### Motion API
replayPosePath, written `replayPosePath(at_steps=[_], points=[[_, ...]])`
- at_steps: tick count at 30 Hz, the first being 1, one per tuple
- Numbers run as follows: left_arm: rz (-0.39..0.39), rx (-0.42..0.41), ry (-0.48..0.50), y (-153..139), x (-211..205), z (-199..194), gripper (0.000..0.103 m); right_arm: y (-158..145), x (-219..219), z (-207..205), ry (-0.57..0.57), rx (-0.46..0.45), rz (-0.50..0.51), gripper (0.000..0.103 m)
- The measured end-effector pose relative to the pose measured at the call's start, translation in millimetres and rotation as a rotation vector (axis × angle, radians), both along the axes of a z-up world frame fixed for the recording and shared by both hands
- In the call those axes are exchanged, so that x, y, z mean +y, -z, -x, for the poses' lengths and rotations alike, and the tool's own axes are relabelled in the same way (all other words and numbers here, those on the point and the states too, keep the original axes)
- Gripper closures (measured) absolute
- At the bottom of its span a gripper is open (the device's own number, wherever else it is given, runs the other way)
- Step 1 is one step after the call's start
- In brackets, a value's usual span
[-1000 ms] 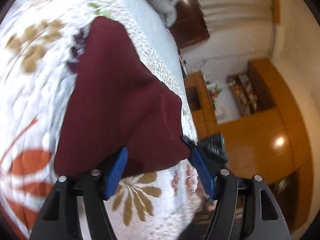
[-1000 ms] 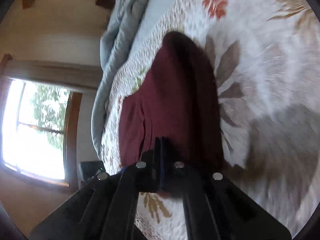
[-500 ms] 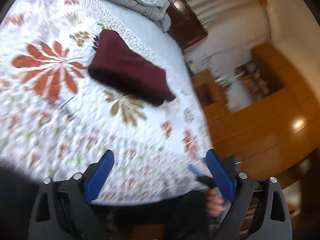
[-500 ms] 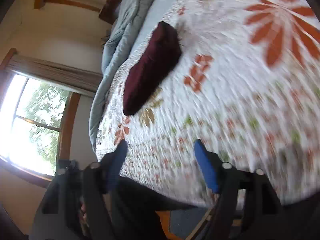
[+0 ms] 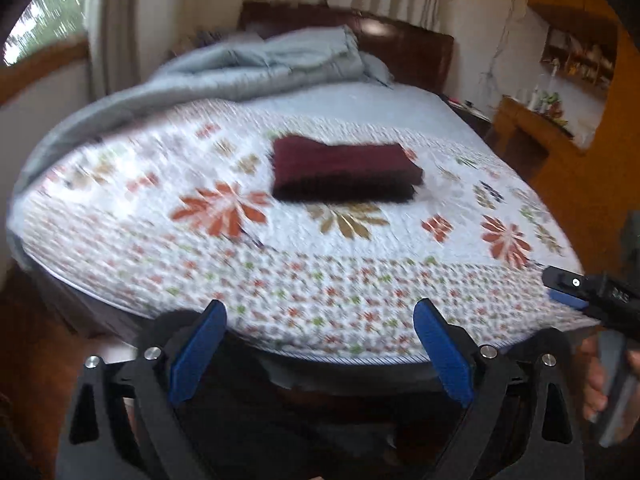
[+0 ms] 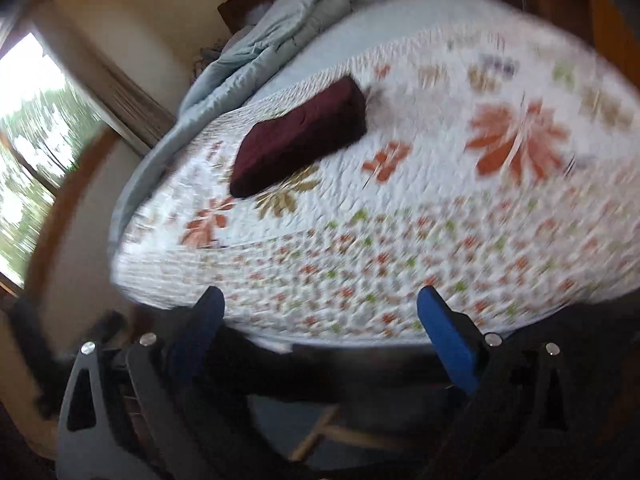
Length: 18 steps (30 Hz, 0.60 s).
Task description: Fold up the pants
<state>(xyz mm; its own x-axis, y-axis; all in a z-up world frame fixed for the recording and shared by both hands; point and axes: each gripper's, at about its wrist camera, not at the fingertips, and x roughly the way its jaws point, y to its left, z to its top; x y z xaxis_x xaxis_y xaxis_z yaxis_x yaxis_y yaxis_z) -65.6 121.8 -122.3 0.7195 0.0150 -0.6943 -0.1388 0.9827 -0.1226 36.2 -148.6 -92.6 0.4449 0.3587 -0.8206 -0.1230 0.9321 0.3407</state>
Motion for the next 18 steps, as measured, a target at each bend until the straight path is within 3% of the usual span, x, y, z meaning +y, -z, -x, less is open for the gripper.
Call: replayPosePath(at_steps=[3, 9, 13, 18], points=[[-0.049, -0.023, -0.014, -17.7, -7.3, 7.0, 0.008, -14.8, 23.3, 9.3, -0.023, -0.094, 0.104, 0.004], [-0.059, -0.063, -0.032, -48.8, -8.5, 20.6, 0.008, -54.5, 58.4, 34.4, -0.068, -0.265, 0.285, 0.004], [-0.096, -0.082, -0.013, -66.4, -13.7, 27.7, 0.008, -78.2, 63.8, 46.4, -0.076, -0.321, 0.291, 0.004], [-0.045, -0.105, 0.004, -78.5, -12.2, 34.8, 0.008, -101.2, 73.5, 62.2, -0.087, -0.401, 0.340, 0.004]])
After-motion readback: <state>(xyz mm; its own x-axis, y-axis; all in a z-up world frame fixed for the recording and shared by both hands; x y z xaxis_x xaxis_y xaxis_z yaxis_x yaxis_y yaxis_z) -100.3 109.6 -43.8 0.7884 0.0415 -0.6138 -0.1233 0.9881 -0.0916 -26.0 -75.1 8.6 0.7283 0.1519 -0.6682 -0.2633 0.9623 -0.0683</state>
